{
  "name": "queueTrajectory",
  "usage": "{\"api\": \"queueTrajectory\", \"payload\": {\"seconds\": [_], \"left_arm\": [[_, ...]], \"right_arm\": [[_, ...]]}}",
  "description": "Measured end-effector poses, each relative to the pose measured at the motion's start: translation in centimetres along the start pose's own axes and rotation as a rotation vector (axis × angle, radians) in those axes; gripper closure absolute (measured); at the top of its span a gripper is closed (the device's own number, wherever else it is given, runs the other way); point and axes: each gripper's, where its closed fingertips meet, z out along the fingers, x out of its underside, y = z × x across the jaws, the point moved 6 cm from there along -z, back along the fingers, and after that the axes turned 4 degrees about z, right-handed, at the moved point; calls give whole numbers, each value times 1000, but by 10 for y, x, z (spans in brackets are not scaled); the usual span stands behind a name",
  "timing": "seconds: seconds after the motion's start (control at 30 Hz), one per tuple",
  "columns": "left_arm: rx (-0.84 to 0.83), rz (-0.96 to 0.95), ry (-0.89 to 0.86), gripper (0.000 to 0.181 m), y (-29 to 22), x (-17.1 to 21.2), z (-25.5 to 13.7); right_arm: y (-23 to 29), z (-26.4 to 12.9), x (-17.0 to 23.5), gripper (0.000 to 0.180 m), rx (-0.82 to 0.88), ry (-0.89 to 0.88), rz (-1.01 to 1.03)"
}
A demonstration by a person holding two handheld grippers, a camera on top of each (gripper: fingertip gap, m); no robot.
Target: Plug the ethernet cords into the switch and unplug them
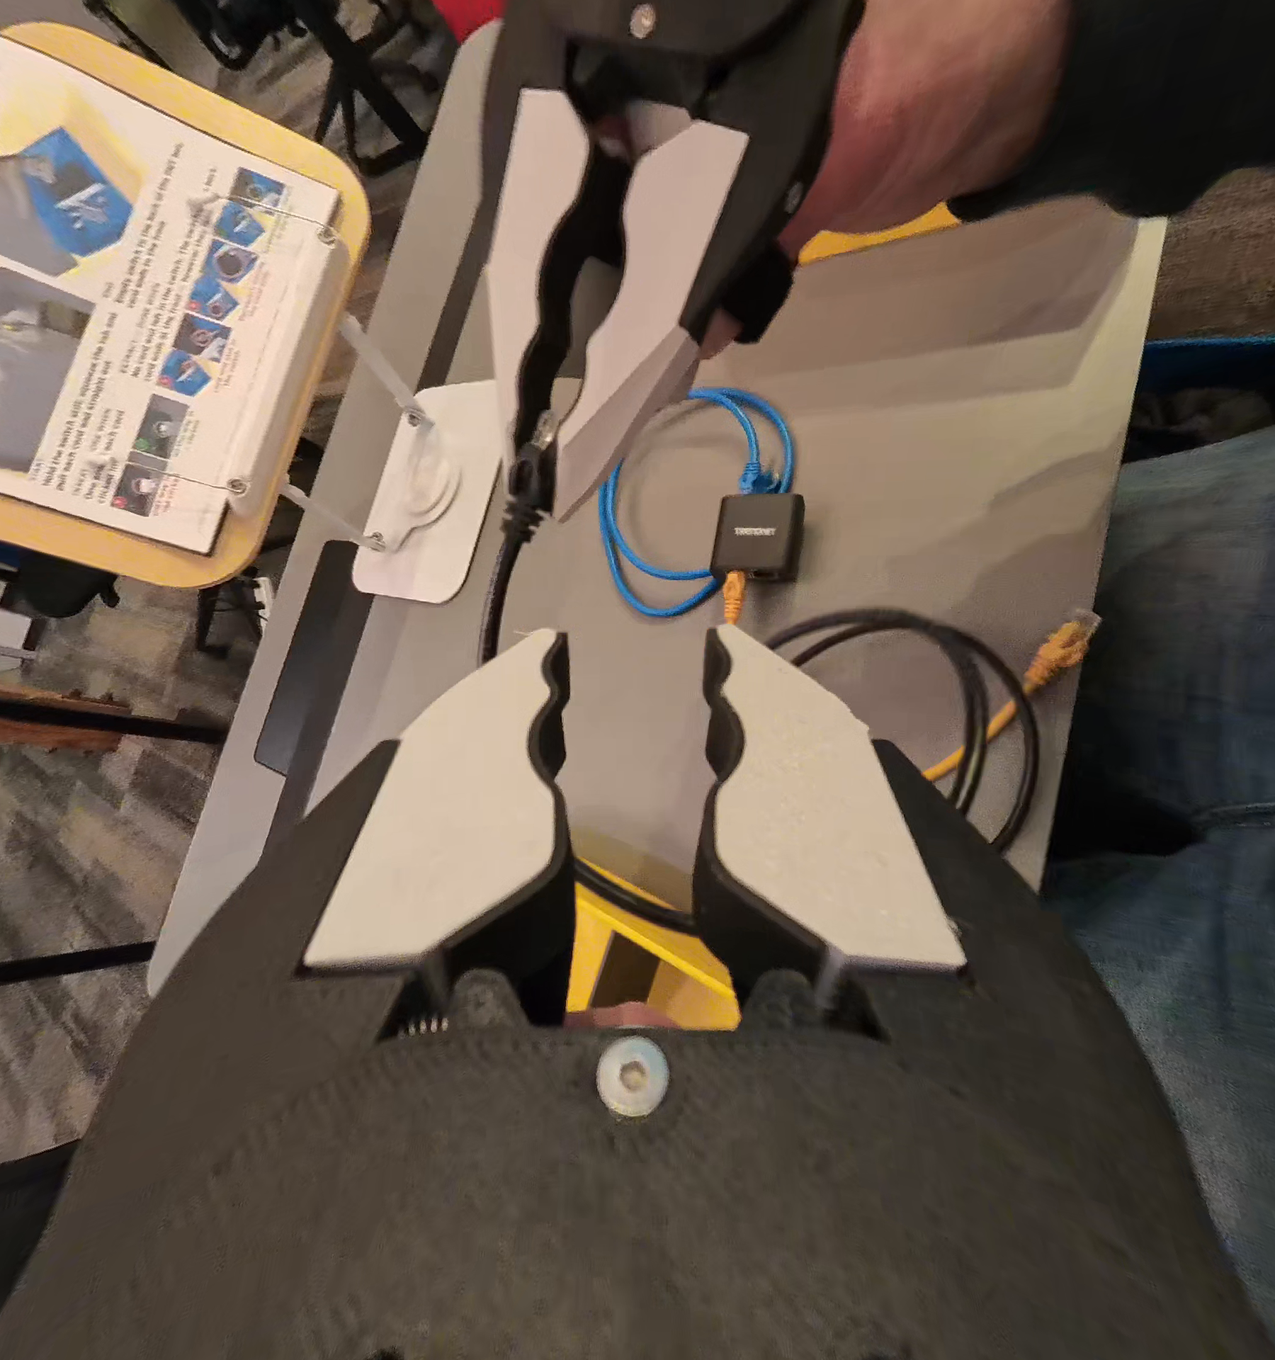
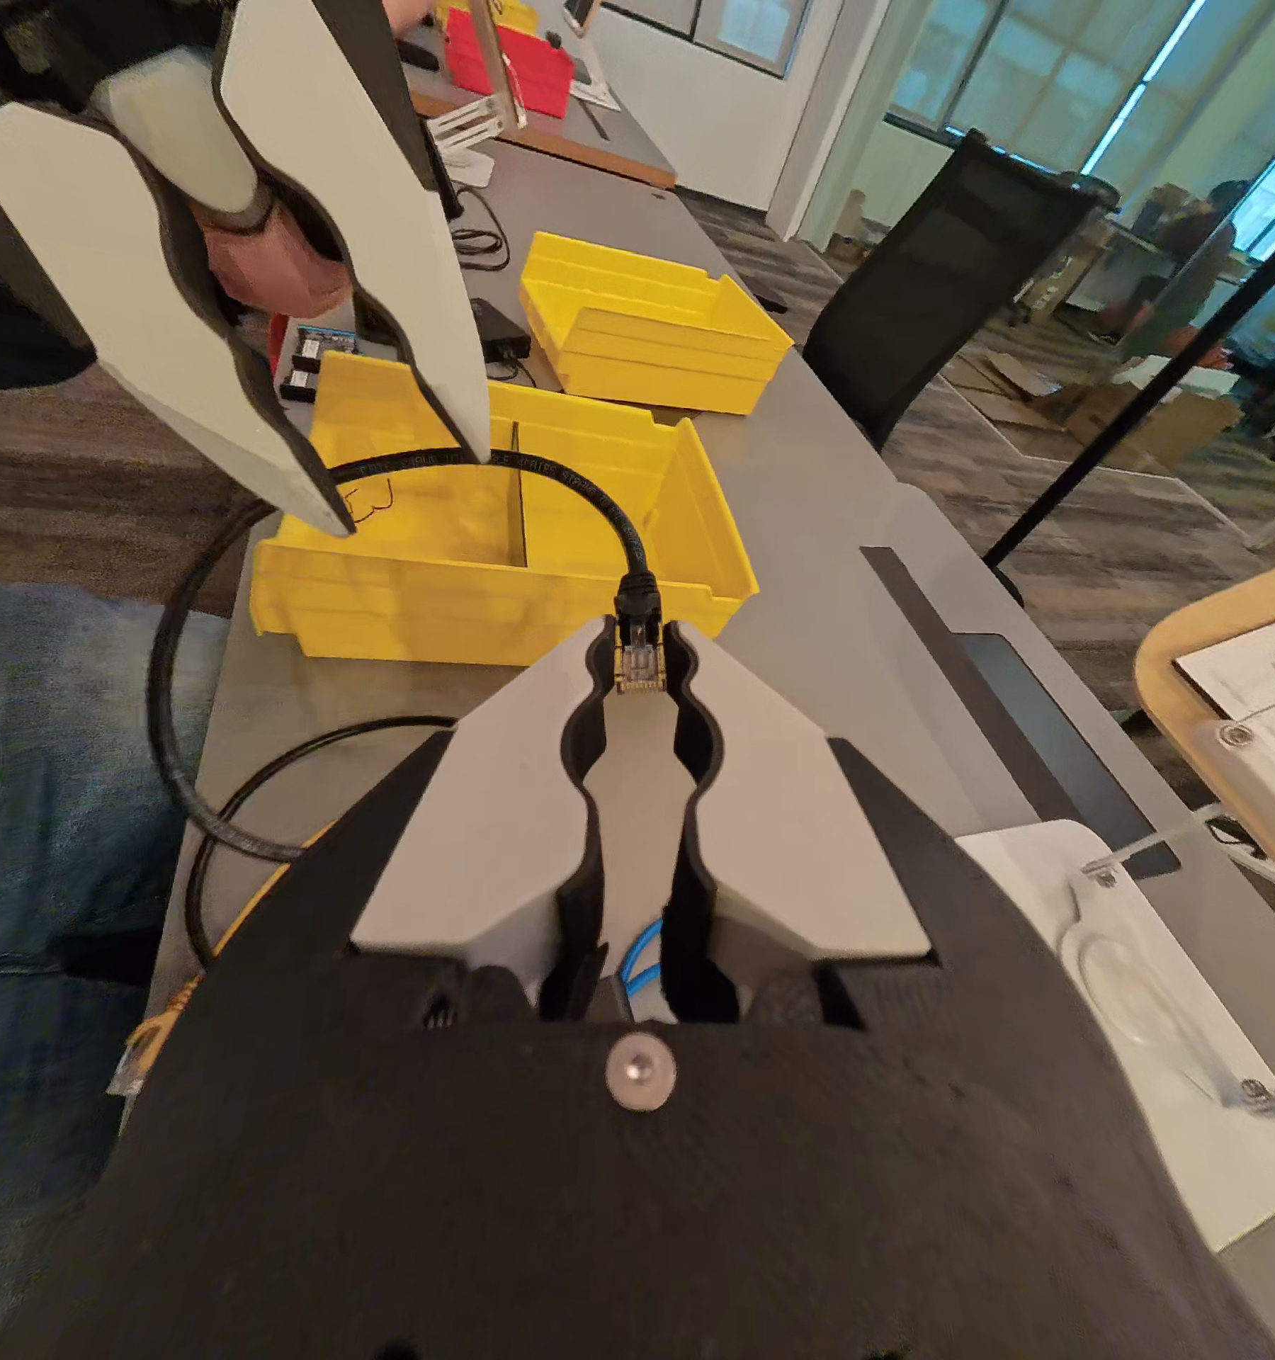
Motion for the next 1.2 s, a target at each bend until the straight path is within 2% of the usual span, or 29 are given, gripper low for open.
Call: {"api": "queueTrajectory", "payload": {"seconds": [0.03,0.2,0.3,0.47,0.7,0.8,0.9,1.2], "left_arm": [[-10,-17,-22,146,4,-1,-1],[-102,-8,-71,139,25,-8,-5],[-102,38,-74,135,35,-14,-5],[26,128,-66,128,41,-28,4],[193,185,-8,126,32,-18,30],[225,126,-82,145,31,-15,30],[232,7,-248,160,35,-19,26],[253,-302,-568,164,35,-15,31]], "right_arm": [[-1,-1,0,169,5,-7,3],[1,-3,-4,169,-20,-50,-17],[6,-4,-6,169,-49,-75,-38],[16,-4,-11,169,-106,-99,-83],[22,-11,-23,169,-167,-204,-58],[16,-17,-23,169,-184,-264,-7],[12,-20,-22,169,-208,-312,41],[5,-21,-16,169,-257,-411,141]]}}
